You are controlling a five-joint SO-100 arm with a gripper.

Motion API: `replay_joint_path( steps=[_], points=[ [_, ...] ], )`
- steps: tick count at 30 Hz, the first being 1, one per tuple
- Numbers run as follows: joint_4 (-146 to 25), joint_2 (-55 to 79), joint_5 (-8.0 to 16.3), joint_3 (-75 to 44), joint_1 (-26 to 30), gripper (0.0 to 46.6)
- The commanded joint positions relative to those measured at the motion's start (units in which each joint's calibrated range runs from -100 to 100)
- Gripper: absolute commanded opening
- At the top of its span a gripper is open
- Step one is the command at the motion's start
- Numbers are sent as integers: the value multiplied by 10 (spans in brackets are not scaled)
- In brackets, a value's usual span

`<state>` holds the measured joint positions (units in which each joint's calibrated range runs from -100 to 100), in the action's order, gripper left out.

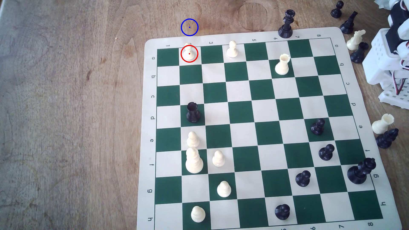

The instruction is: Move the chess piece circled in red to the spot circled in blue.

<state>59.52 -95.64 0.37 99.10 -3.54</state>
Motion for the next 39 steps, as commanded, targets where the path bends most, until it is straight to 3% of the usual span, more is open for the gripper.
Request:
replay_joint_path(
  steps=[1, 4, 11, 15, 19, 29, 39],
  points=[
    [-301, -2, -79, 8, 8, 2],
    [-432, -2, -61, 8, 40, 5],
    [-747, 12, 8, -46, 37, 40],
    [-811, 80, 10, -93, 40, 52],
    [-890, 214, 16, -223, 23, 62],
    [-927, 638, 16, -537, -31, 75],
    [-924, 816, 25, -741, -67, 135]
  ],
)
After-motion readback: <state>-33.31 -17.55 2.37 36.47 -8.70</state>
